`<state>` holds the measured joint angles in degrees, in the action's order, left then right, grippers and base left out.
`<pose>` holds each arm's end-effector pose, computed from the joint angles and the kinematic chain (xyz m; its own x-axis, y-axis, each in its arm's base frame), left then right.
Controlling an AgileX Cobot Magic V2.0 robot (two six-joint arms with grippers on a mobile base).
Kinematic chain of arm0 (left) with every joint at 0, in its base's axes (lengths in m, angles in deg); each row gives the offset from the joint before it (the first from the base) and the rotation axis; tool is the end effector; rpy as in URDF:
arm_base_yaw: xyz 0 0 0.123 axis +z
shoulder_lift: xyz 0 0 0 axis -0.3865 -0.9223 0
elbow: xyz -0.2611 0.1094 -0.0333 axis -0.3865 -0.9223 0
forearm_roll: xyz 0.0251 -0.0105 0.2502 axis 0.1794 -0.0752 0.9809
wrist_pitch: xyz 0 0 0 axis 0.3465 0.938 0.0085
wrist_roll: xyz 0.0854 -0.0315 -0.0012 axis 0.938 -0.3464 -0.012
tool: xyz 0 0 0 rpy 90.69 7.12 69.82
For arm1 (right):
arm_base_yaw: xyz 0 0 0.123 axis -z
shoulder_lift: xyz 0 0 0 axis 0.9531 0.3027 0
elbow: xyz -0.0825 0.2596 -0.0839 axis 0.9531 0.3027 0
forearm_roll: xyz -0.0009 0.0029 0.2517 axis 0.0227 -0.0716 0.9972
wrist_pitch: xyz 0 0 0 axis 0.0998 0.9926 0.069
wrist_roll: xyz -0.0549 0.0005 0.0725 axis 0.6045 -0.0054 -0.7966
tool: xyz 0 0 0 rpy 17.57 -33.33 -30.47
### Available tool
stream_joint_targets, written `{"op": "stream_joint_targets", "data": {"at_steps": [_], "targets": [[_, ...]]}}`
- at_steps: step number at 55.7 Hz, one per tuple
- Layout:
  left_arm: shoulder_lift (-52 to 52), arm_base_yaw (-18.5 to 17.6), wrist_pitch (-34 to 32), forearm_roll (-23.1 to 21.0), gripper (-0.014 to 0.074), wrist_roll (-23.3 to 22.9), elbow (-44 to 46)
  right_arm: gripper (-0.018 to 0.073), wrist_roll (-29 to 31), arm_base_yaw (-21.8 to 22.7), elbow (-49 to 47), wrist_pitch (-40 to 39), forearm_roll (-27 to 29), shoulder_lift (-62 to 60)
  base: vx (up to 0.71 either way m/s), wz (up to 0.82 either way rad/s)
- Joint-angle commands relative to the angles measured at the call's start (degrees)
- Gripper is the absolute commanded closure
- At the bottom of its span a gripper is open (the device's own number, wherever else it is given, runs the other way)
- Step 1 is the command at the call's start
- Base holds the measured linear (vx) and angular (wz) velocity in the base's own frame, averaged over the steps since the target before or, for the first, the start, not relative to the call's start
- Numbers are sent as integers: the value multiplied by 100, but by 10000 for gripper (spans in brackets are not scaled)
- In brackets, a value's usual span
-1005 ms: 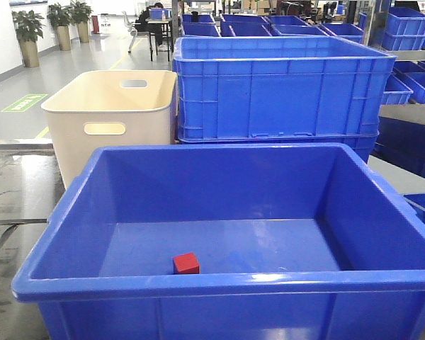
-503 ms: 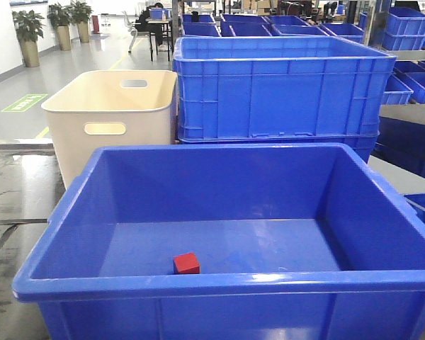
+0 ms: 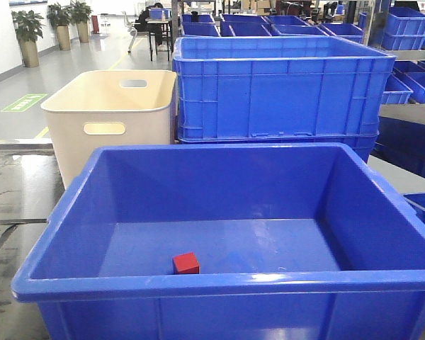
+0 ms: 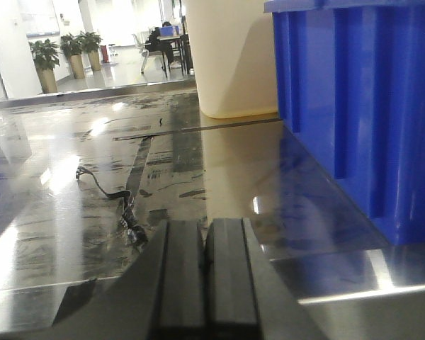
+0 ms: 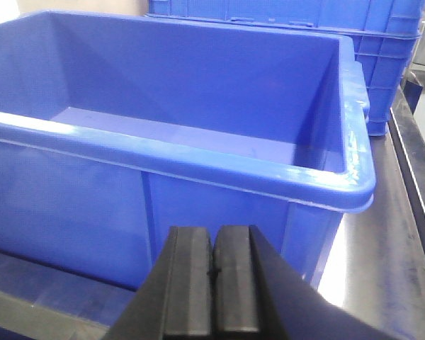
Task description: Pick red and yellow blocks into blue bin
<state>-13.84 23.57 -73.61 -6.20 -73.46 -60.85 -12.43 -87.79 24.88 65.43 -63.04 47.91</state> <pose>0.0567 0.0003 0.1953 -0.0315 0.0913 -0.9953 -0.0052 0.9958 0.0915 0.0793 0.0246 0.3246 -0.2168 -0.1033 -0.9707 -0.3018 0.9528 -0.0340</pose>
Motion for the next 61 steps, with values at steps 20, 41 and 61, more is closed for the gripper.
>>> {"op": "stream_joint_targets", "data": {"at_steps": [20, 41, 61], "targets": [[99, 19, -515, -3, 594, -57, 97, 570, 19, 2, -157, -449, -17, 42, 0, 0], [99, 19, -515, -3, 594, -57, 97, 570, 74, 2, -157, -450, -212, 35, 0, 0], [99, 19, -510, -3, 594, -57, 97, 570, -345, 1420, 2172, -3285, -554, -394, 0, 0]]}}
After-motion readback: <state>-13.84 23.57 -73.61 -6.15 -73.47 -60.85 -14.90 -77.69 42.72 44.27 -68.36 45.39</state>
